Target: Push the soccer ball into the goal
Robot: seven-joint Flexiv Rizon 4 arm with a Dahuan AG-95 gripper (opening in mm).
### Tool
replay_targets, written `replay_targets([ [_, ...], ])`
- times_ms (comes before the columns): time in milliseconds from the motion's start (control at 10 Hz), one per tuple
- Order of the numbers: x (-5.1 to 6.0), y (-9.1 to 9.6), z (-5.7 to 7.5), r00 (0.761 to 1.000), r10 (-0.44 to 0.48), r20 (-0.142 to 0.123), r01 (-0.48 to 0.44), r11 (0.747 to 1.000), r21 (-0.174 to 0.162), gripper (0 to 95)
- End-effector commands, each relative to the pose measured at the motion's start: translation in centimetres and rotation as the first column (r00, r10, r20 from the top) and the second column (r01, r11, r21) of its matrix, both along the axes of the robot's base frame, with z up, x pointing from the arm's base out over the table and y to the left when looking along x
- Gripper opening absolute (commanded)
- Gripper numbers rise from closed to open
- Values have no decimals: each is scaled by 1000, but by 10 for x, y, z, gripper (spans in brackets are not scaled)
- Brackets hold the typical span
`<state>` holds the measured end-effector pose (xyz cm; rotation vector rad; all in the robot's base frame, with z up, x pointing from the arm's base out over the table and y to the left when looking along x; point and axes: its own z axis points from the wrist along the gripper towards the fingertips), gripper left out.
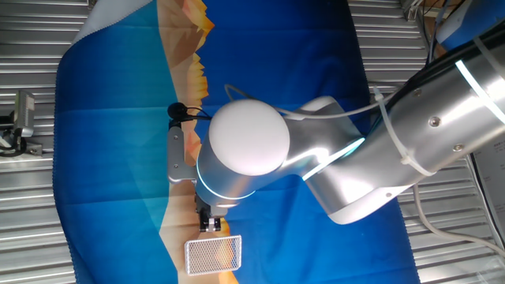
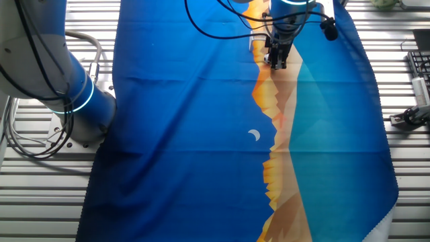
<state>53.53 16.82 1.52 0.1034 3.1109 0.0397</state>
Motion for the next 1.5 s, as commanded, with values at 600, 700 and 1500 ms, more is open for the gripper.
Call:
replay_targets([
  [600,2,6,0,994,-106,-13,107,990,93,0],
  [700,1,6,0,996,-91,-10,91,993,77,0],
  [1500,-5,5,-1,1000,27,3,-27,995,-99,0],
])
